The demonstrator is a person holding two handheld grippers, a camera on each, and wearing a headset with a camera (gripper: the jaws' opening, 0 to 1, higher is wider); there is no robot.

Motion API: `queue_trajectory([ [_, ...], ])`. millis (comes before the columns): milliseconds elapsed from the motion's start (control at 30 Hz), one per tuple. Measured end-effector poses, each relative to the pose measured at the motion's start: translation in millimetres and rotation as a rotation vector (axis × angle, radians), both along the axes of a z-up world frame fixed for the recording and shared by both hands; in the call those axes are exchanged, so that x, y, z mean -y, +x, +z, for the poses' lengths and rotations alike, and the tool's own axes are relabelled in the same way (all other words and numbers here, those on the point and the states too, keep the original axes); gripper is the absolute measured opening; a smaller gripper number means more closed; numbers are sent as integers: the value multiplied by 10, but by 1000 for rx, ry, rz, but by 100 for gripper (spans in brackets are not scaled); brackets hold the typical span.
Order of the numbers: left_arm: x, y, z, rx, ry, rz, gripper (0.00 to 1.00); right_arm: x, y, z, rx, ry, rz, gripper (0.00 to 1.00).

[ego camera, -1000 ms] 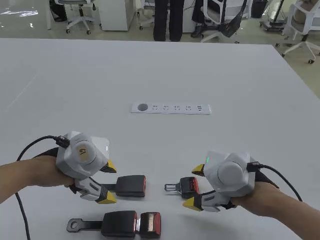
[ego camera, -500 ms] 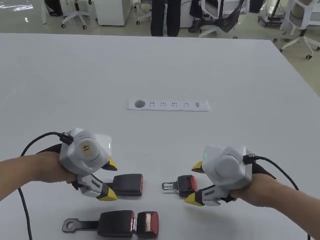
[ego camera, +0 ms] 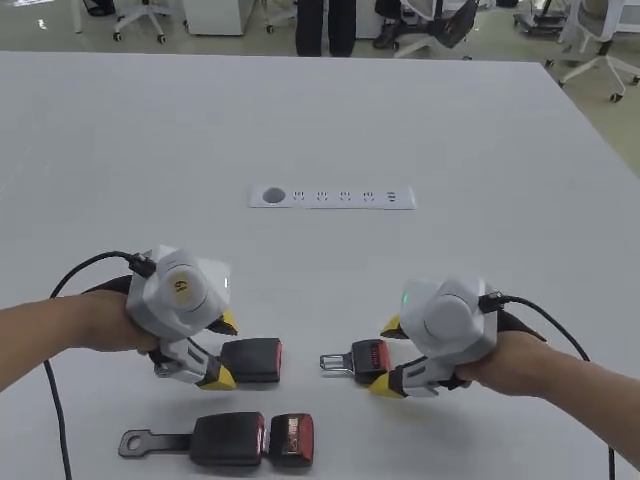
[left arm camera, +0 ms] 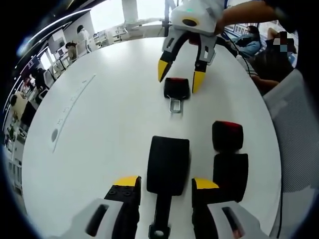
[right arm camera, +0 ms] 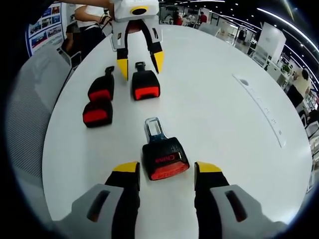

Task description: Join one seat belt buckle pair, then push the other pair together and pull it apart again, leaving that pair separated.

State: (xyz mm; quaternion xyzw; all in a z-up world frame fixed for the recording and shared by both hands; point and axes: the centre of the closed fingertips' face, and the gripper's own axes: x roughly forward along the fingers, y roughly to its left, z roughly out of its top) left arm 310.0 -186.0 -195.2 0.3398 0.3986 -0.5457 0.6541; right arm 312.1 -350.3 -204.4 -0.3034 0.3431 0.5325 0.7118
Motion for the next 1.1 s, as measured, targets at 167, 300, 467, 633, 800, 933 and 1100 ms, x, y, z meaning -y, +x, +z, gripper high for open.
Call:
queue_trajectory([
  [167, 26, -14, -28, -7, 7, -18, 38, 3, -16, -23, -9, -3, 11, 38],
  [300, 40, -26, -61, -5, 17, -42, 35, -5, -14, -37, 1, -7, 30, 34],
  [467, 46, -24, -63, 5, 25, -57, 33, -8, -22, -36, 2, -6, 34, 33],
  [633, 50, -32, -65, 10, 25, -65, 32, -9, -22, -28, 7, -6, 39, 33],
  [800, 39, -22, -65, 12, 20, -66, 32, -8, -9, -41, 5, -8, 34, 33],
  [933, 23, -7, -81, 14, 23, -69, 32, -7, -5, -42, 5, -9, 29, 33],
  [1100, 21, -1, -84, 11, 22, -62, 31, -9, 7, -49, 7, -10, 27, 33],
])
